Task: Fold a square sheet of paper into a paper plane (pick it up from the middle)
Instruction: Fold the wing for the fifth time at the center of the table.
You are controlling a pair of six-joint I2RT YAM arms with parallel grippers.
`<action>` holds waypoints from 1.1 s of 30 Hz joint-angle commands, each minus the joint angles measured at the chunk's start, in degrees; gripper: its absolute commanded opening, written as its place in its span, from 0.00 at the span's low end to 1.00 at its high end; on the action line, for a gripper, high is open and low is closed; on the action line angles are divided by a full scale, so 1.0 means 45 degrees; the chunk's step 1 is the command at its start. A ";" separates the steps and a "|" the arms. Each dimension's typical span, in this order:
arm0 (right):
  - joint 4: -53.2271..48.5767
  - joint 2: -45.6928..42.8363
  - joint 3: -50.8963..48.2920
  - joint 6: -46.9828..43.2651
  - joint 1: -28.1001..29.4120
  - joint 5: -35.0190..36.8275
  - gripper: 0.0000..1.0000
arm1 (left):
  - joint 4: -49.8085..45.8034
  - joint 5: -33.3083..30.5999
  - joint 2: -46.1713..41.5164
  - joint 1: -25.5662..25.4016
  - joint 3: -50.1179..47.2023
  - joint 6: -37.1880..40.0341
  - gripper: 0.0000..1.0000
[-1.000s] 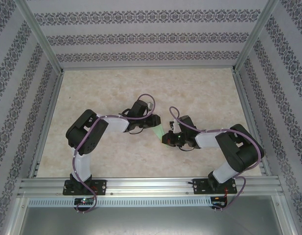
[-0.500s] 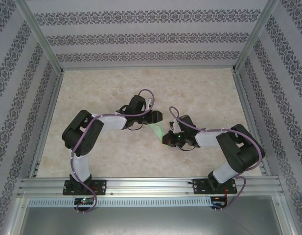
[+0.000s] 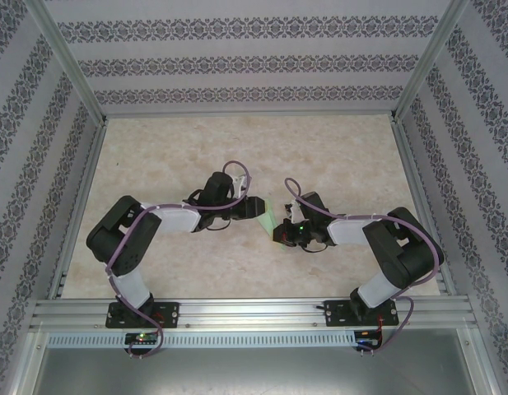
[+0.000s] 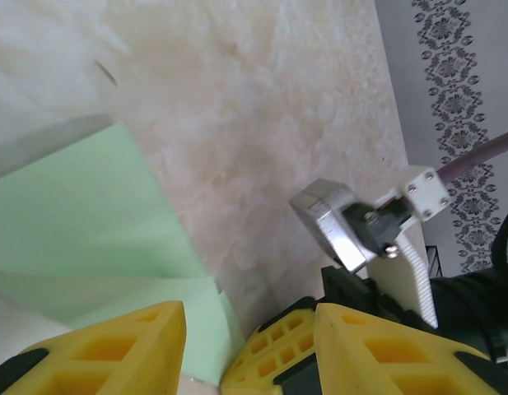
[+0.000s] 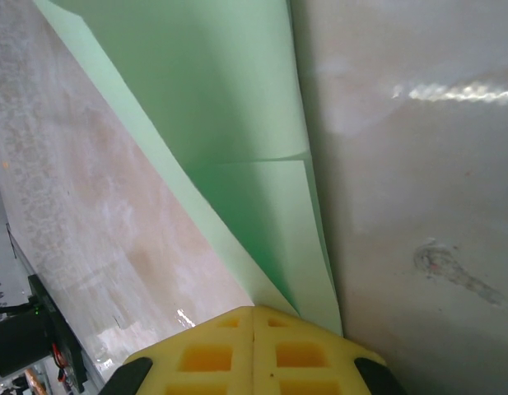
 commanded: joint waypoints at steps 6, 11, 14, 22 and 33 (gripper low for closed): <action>-0.1147 0.0574 -0.0269 -0.0007 -0.0020 0.0862 0.00 | 0.1391 0.0147 0.0868 -0.0264 0.0045 -0.0045 0.46; -0.1136 0.0593 -0.0270 0.0002 -0.0008 0.0845 0.01 | 0.1721 -0.0019 0.1674 -0.0306 0.0452 -0.0135 0.46; -0.1136 0.0555 -0.0289 0.0020 -0.0003 0.0806 0.00 | 0.1787 -0.0469 0.1933 -0.0304 0.0436 -0.0140 0.46; -0.1462 0.0313 -0.0472 -0.0218 0.0019 0.0582 0.00 | 0.0611 -0.1728 0.2246 -0.0257 0.1019 0.0477 0.44; -0.1824 0.0086 -0.0524 -0.0390 -0.0011 0.0728 0.00 | 0.0193 -0.1775 0.2252 0.0429 0.1069 0.1117 0.42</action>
